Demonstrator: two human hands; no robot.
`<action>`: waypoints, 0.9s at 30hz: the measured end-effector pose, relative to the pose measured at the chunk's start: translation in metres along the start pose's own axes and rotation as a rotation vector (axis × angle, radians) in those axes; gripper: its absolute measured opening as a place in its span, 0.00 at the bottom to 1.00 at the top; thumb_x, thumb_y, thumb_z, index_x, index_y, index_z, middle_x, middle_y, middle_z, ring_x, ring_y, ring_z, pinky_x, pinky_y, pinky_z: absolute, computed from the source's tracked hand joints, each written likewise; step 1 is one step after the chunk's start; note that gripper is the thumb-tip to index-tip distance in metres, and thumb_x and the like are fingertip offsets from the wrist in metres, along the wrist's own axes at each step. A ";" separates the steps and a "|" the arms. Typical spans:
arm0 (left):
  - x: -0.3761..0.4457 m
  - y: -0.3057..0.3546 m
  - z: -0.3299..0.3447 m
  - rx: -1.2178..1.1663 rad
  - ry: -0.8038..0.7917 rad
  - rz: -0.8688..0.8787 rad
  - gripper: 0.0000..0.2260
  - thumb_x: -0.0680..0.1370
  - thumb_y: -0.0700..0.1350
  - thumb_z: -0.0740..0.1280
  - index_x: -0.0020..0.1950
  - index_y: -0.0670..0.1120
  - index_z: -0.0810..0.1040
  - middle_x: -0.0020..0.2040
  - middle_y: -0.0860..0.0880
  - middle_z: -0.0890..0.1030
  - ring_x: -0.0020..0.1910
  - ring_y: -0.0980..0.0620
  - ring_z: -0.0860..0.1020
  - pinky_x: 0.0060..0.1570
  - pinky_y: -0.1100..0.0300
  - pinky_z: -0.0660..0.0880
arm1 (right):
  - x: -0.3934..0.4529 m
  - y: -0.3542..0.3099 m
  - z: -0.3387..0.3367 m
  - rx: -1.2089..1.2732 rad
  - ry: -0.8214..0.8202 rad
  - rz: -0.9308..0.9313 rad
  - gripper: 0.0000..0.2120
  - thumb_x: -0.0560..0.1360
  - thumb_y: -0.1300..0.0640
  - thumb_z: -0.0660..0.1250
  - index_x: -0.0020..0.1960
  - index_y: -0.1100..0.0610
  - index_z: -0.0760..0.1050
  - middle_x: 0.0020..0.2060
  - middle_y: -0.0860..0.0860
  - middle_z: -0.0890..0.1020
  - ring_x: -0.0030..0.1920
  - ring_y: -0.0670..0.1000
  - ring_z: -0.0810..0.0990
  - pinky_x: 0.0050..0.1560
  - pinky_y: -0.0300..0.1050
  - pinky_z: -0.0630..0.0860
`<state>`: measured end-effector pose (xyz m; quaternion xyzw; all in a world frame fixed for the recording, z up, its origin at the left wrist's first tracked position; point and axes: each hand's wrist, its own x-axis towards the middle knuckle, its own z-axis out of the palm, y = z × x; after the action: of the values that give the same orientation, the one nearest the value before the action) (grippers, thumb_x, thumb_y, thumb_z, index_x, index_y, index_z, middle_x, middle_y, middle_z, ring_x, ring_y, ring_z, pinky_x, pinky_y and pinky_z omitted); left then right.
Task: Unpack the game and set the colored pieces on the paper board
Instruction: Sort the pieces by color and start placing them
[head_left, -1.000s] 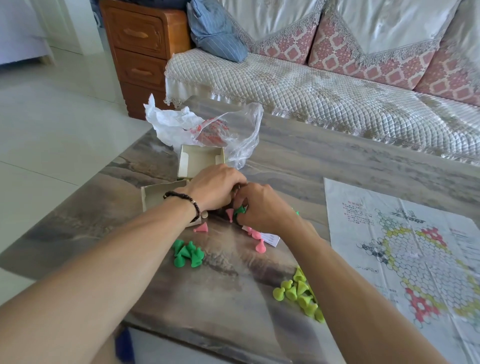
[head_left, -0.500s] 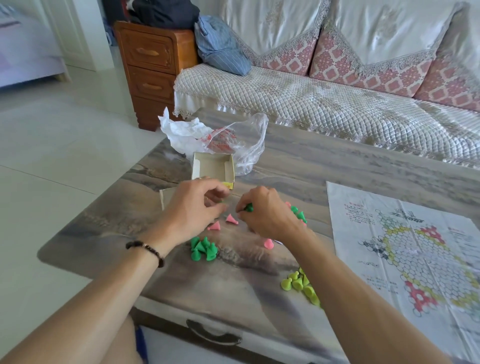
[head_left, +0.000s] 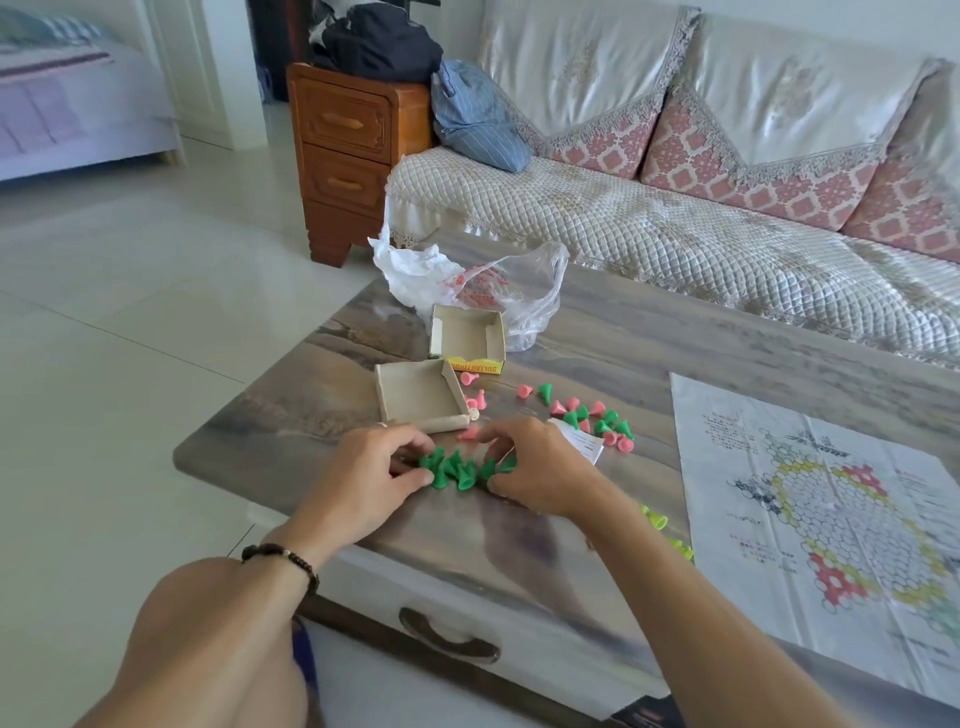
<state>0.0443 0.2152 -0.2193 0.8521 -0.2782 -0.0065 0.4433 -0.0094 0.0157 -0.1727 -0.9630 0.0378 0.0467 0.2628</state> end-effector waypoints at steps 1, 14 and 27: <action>-0.001 -0.002 -0.001 0.019 -0.017 0.003 0.14 0.69 0.43 0.77 0.51 0.56 0.82 0.49 0.56 0.81 0.47 0.60 0.80 0.49 0.55 0.80 | -0.001 0.001 0.000 0.006 0.007 0.004 0.20 0.69 0.62 0.69 0.60 0.49 0.76 0.46 0.46 0.80 0.44 0.47 0.77 0.44 0.39 0.73; 0.006 0.015 -0.006 0.156 -0.168 0.006 0.20 0.74 0.44 0.73 0.64 0.55 0.78 0.42 0.60 0.75 0.39 0.65 0.74 0.38 0.73 0.68 | 0.002 -0.002 0.014 0.000 0.079 -0.031 0.18 0.68 0.62 0.70 0.57 0.53 0.79 0.48 0.49 0.83 0.48 0.47 0.80 0.51 0.42 0.78; 0.026 0.032 -0.004 0.125 -0.006 0.155 0.13 0.76 0.45 0.68 0.61 0.52 0.80 0.54 0.59 0.76 0.46 0.60 0.77 0.40 0.68 0.72 | -0.011 0.027 -0.021 0.026 0.278 -0.036 0.13 0.69 0.65 0.65 0.50 0.56 0.82 0.40 0.45 0.81 0.40 0.45 0.79 0.45 0.35 0.74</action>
<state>0.0519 0.1916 -0.1860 0.8540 -0.3445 0.0426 0.3876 -0.0210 -0.0172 -0.1671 -0.9571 0.0574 -0.0926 0.2683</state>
